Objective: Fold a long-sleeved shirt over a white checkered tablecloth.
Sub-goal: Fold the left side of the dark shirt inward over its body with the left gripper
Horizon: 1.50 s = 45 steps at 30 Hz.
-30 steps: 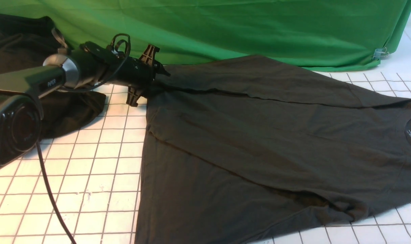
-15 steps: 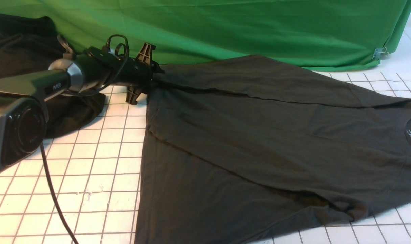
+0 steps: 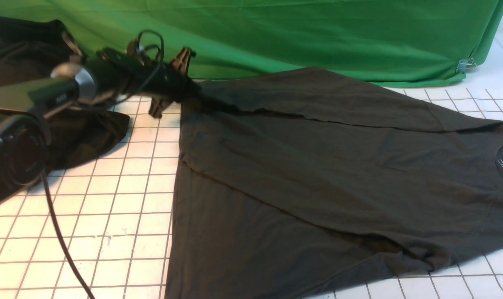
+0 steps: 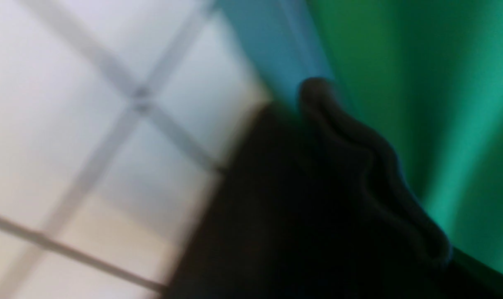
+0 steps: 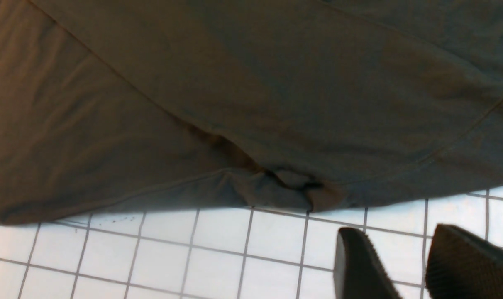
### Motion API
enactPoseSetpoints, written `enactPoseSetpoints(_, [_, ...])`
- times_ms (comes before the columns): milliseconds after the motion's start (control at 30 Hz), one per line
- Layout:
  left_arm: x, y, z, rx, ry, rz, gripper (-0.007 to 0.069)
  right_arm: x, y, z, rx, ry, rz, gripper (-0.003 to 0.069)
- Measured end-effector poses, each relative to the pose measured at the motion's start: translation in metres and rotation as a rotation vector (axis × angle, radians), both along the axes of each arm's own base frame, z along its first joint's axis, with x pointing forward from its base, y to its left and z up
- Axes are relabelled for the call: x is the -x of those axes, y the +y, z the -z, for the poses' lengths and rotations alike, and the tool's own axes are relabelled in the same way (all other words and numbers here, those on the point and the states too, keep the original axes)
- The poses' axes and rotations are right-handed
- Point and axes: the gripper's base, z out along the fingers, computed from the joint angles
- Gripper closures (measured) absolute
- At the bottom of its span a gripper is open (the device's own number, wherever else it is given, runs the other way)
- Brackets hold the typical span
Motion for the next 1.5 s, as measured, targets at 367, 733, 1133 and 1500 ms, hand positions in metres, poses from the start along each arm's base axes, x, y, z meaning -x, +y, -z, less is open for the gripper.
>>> enactPoseSetpoints(367, [0.05, -0.011, -0.127, -0.153, -0.17, 0.288, 0.0613, 0.001, 0.0, 0.001, -0.012, 0.015, 0.012, 0.0417])
enactPoseSetpoints(733, [0.133, -0.063, -0.063, -0.641, 0.184, 0.715, 0.0613, 0.001, 0.0, 0.001, -0.012, 0.016, 0.012, 0.0417])
enactPoseSetpoints(1133, [0.16, -0.065, 0.005, -0.655, 0.302, 0.652, 0.061, 0.001, 0.0, 0.001, -0.012, 0.015, 0.011, 0.0417])
enactPoseSetpoints(1500, [0.167, -0.057, -0.034, -0.728, 0.254, 0.632, 0.0379, 0.001, 0.0, 0.001, -0.024, 0.02, 0.025, 0.0417])
